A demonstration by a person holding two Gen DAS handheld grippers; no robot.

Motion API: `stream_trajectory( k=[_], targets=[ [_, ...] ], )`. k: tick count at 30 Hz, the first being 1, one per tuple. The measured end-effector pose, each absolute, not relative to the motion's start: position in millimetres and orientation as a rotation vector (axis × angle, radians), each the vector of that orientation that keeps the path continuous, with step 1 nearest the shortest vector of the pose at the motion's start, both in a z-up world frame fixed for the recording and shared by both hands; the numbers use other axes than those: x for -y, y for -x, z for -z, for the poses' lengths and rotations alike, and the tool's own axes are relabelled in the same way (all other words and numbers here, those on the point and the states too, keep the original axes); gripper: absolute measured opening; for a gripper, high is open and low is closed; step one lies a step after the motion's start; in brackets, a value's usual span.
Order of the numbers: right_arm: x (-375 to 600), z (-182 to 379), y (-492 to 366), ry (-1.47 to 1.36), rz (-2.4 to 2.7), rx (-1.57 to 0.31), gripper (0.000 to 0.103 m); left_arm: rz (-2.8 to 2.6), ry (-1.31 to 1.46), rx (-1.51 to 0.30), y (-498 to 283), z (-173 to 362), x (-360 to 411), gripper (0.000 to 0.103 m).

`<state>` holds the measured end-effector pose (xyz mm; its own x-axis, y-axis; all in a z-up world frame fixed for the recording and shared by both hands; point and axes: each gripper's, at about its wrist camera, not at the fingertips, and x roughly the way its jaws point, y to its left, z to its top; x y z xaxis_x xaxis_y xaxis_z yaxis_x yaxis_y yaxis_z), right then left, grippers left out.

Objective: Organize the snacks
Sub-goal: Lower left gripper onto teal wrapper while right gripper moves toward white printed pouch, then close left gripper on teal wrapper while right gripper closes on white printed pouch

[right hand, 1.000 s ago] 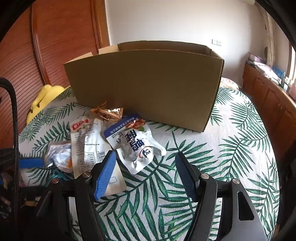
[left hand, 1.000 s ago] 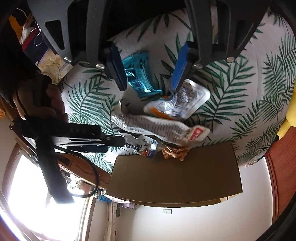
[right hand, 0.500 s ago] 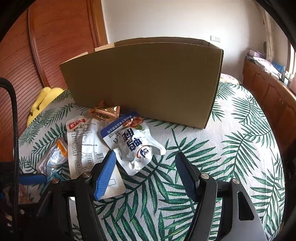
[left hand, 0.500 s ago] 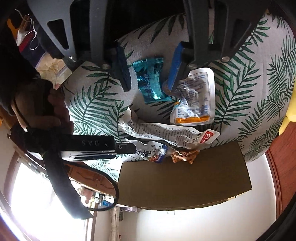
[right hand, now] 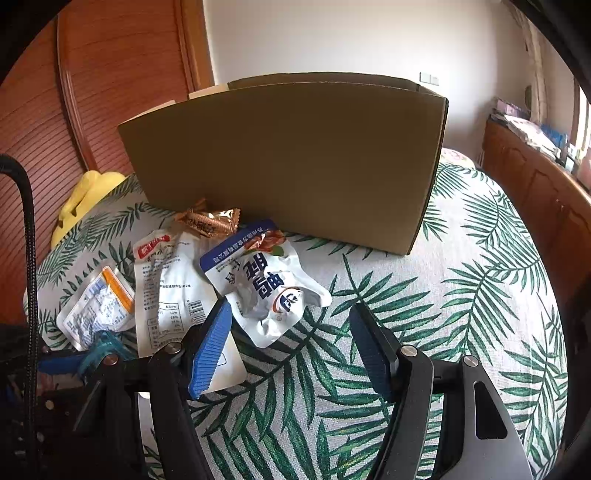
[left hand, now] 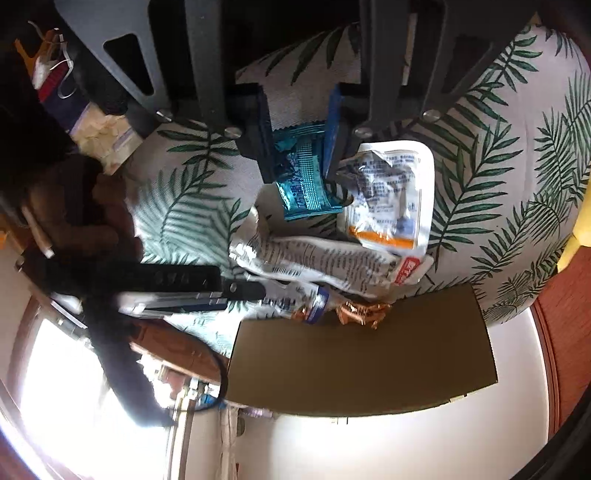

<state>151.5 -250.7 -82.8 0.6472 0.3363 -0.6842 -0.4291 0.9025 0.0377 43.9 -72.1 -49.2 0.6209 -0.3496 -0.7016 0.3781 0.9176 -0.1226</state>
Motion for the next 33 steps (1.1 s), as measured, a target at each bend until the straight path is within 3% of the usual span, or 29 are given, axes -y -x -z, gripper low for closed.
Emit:
stream_trajectory(
  k=[10, 24, 33],
  targets=[
    [248.9, 85.3, -154.1, 0.138, -0.449, -0.771, 0.067, 0.420, 0.010, -0.721, -37.7, 16.6, 53.4, 0.023],
    [217.8, 87.3, -176.6, 0.328, -0.422, -0.835, 0.067, 0.408, 0.034, -0.709, -33.6, 14.5, 43.6, 0.023],
    [207.1, 88.5, -191.5, 0.391, -0.471, -0.880, 0.076, 0.416, 0.044, -0.714, -32.5, 16.6, 43.1, 0.023]
  ],
)
